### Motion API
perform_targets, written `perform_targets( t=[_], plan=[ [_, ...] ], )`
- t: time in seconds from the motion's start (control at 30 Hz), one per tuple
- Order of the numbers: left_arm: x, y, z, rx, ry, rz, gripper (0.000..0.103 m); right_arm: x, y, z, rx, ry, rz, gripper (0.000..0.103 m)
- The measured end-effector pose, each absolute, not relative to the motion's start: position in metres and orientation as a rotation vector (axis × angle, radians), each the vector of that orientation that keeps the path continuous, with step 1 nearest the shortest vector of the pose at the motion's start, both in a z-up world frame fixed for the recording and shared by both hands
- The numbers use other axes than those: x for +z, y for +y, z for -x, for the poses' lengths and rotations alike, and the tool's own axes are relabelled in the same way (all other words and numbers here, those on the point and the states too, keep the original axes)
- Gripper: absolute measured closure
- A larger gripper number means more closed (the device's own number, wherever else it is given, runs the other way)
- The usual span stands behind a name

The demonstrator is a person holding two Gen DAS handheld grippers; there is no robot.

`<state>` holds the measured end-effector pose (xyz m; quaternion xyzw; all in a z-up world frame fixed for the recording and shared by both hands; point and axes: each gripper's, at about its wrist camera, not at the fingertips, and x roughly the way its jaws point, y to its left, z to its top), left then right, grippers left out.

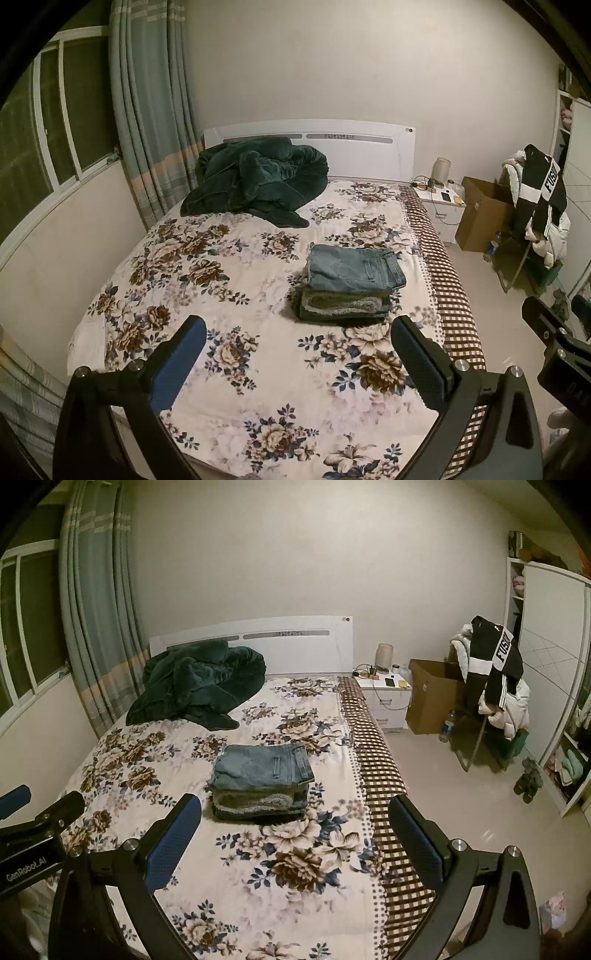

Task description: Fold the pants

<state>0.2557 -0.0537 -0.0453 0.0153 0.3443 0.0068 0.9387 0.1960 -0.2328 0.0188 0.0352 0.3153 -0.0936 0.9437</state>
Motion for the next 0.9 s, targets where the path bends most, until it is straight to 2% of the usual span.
perform_targets(
  t=[0.9],
  plan=[
    [-0.0403, -0.0472, -0.2436, 0.017, 0.697, -0.033, 0.001, 0.0187, -0.2283, -0.1908, -0.165, 0.645, -0.078, 0.0]
  ],
)
